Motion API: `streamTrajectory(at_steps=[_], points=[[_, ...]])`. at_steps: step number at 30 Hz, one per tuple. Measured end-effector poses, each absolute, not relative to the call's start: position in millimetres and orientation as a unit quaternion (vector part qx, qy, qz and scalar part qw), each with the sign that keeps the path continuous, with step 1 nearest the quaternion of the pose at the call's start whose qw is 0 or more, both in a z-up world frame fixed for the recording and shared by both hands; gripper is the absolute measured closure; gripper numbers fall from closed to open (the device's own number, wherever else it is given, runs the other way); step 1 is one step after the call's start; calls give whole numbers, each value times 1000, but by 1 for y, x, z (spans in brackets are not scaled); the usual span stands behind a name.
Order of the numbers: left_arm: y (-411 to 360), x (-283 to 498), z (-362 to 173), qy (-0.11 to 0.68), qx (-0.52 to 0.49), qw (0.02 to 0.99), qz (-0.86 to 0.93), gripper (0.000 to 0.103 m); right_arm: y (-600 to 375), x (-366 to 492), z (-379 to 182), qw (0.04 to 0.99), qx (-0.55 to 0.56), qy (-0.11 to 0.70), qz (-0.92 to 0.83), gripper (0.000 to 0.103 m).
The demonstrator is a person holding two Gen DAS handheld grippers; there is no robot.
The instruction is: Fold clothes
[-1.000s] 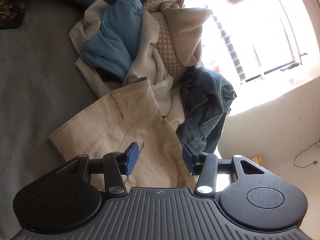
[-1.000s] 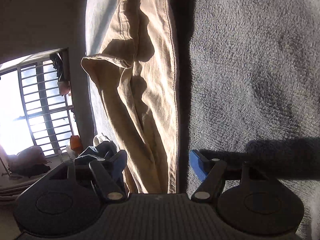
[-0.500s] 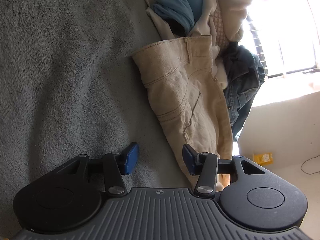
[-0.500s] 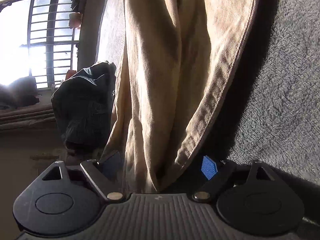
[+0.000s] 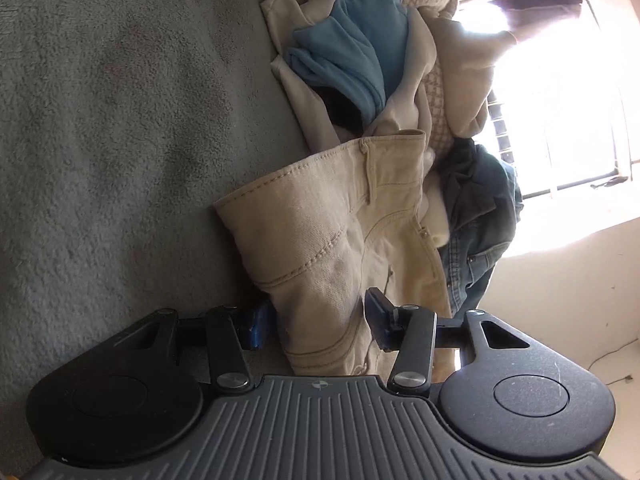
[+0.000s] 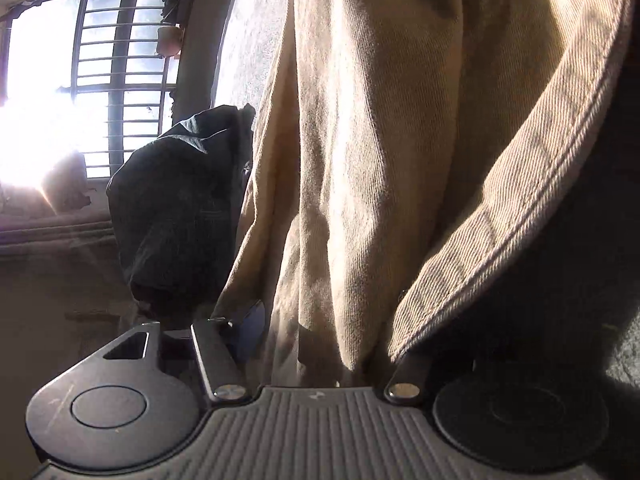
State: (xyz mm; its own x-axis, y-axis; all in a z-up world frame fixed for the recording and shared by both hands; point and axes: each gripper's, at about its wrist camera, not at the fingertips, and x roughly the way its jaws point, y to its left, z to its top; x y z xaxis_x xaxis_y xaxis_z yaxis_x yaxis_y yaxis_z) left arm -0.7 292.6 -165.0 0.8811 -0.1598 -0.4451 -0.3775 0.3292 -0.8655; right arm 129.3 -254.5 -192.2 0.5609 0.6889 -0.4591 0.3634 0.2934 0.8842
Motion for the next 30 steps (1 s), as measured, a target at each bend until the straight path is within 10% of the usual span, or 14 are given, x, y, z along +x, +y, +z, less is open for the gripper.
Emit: streamTrajectory(at_steps=[3,9,30], points=[[286,9,-159,240,-551,795,81,55,-255,133,-201,664,587,451,103,78],[276,13,-152,236,-518,816,105,76,-243,142,-193,692,564,442,95,92],[282,-132,-87,312,-469,819,111,86,-256,44,-161,657,532,516,136,97]])
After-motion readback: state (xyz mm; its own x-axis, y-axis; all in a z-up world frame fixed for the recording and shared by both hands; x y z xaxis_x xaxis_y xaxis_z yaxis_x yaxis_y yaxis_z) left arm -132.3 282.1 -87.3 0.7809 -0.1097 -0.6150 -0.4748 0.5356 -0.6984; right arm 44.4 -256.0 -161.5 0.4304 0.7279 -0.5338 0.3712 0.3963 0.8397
